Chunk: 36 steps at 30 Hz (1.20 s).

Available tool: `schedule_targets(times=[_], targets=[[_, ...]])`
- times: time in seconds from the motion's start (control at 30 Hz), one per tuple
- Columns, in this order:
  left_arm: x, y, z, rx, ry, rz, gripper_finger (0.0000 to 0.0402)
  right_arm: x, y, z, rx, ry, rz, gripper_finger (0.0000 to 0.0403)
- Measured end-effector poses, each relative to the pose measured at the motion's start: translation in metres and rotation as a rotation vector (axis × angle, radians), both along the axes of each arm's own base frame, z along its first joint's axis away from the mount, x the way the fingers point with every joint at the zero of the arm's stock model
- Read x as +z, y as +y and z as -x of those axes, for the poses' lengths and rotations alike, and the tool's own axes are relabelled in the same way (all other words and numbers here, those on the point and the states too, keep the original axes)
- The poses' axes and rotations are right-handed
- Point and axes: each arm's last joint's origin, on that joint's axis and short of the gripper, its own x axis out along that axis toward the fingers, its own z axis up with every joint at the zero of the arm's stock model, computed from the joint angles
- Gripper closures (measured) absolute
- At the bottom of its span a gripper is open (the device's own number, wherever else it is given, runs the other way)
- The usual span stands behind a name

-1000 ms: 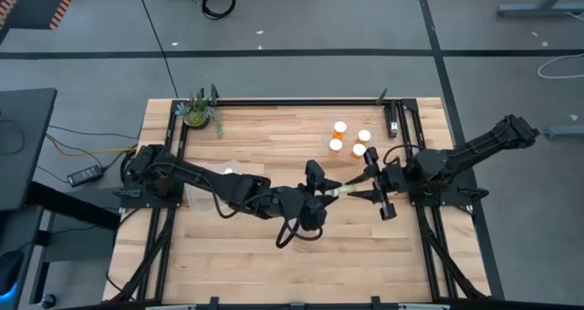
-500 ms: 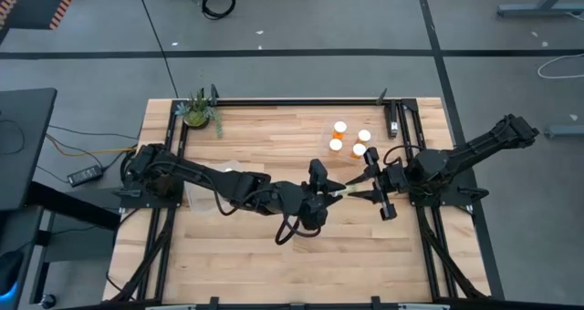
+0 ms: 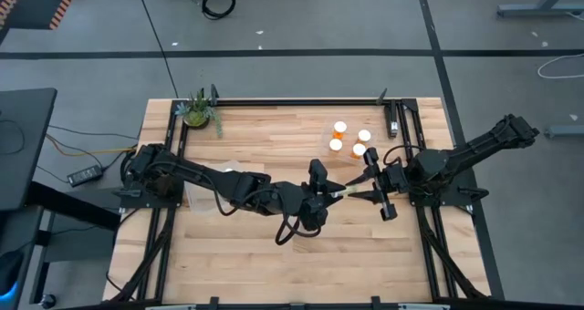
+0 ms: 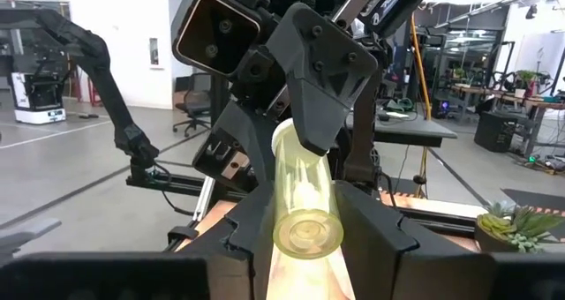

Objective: Pick and place medicine bottles into bin by pill shape (circle, oval)
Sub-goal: Put the small yellow pill bottle into the left transparent bin

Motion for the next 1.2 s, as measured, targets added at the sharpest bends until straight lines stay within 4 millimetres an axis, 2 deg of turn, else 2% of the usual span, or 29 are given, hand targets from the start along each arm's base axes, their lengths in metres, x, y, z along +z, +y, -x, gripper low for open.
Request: schedule_targets(times=[0.2,0.33,0.5,0.63,0.83,1.0,1.2], targets=[[-0.001,0.000,0.000,0.000,0.007,-0.003,0.0283,0.000,0.001,0.000,0.017,0.003,-0.004,0.0261],[-0.001,0.000,0.000,0.004,0.010,-0.001,0.0280,-0.002,0.001,0.000,0.022,0.026,-0.009,0.0238],[-0.003,0.001,0.001,0.026,0.028,-0.001,0.0267,-0.005,0.000,0.002,0.022,0.063,-0.004,0.0197],[-0.008,0.002,0.003,0.054,0.069,0.007,0.0278,-0.004,-0.002,0.008,0.021,0.076,-0.003,0.0161],[-0.021,0.002,0.009,0.105,0.187,0.062,0.0278,-0.001,-0.012,0.023,-0.080,0.128,-0.015,0.0127],[-0.038,0.006,0.021,0.204,0.341,0.160,0.0266,0.009,-0.020,0.037,-0.181,0.074,-0.050,0.0123],[-0.057,0.015,0.044,0.397,0.542,0.268,0.0282,0.031,-0.027,0.053,-0.196,-0.017,-0.084,0.0122]])
